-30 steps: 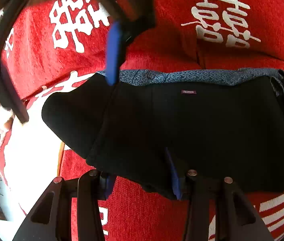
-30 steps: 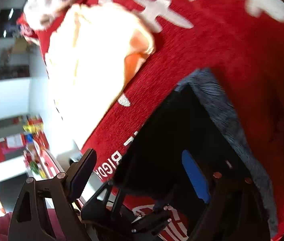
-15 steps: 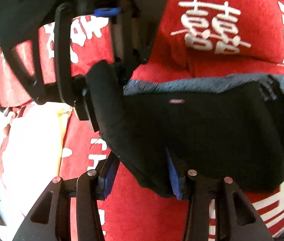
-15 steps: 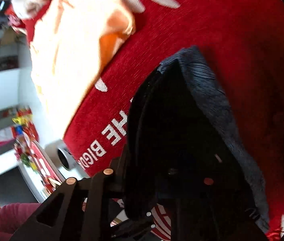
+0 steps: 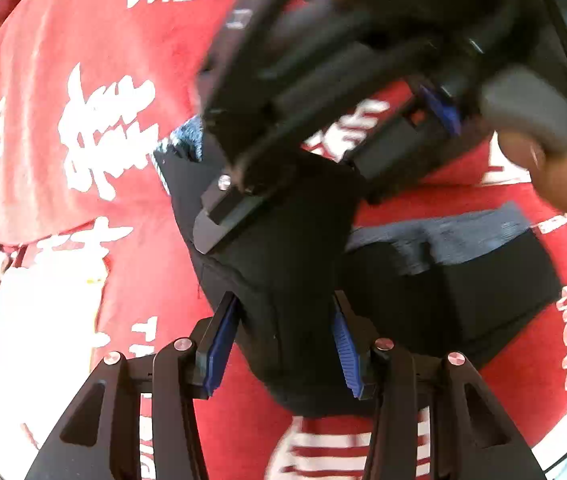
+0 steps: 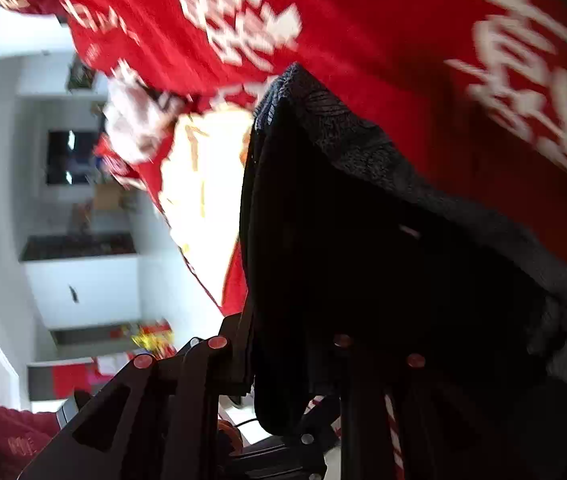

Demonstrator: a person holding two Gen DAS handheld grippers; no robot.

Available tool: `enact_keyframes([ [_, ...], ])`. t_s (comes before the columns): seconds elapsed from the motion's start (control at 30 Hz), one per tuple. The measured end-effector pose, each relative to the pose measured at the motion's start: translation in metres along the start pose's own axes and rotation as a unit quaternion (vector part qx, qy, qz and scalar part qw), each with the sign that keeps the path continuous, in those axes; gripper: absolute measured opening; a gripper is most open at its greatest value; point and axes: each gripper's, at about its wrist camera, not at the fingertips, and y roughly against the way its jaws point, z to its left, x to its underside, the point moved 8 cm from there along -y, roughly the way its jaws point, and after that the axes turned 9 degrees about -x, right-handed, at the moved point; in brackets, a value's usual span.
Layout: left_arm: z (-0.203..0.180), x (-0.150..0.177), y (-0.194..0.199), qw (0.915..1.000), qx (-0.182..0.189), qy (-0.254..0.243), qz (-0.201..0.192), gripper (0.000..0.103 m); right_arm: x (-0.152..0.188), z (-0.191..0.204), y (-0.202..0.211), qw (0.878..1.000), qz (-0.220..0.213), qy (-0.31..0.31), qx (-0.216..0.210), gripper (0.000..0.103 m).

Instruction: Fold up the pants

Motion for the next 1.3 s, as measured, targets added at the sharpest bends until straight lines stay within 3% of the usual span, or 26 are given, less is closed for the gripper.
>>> enact_keyframes([
  [0.33,-0.127,-0.037,0.047,0.9949,0.062,-0.072,-0.035,0.047,0.064,-0.058,0.141,0.989,-0.136,-0.031,-0.041,0.023],
  [0.63,-0.229,-0.032,0.055,0.9848,0.088,-0.147,-0.028,0.047,0.114,-0.13,0.213,0.974,-0.203,-0.079,-0.066,0.023],
  [0.87,-0.292,-0.014,0.046,0.9758,0.105,-0.192,-0.013,0.047,0.141,-0.166,0.228,0.963,-0.233,-0.119,-0.068,0.023],
  [1.1,-0.322,0.023,0.007,0.9685,0.095,-0.228,0.033,0.047,0.158,-0.223,0.208,0.961,-0.218,-0.166,-0.046,0.024],
  [1.2,-0.319,0.027,0.004,0.9679,0.092,-0.231,0.037,0.055,0.158,-0.233,0.2,0.959,-0.222,-0.171,-0.045,0.027],
  [1.27,-0.311,0.026,0.004,0.9695,0.105,-0.215,0.054,0.069,0.161,-0.232,0.199,0.958,-0.223,-0.175,-0.042,0.029],
  [1.3,-0.305,0.026,0.005,0.9705,0.114,-0.202,0.065,0.069,0.161,-0.232,0.199,0.958,-0.223,-0.177,-0.041,0.03],
])
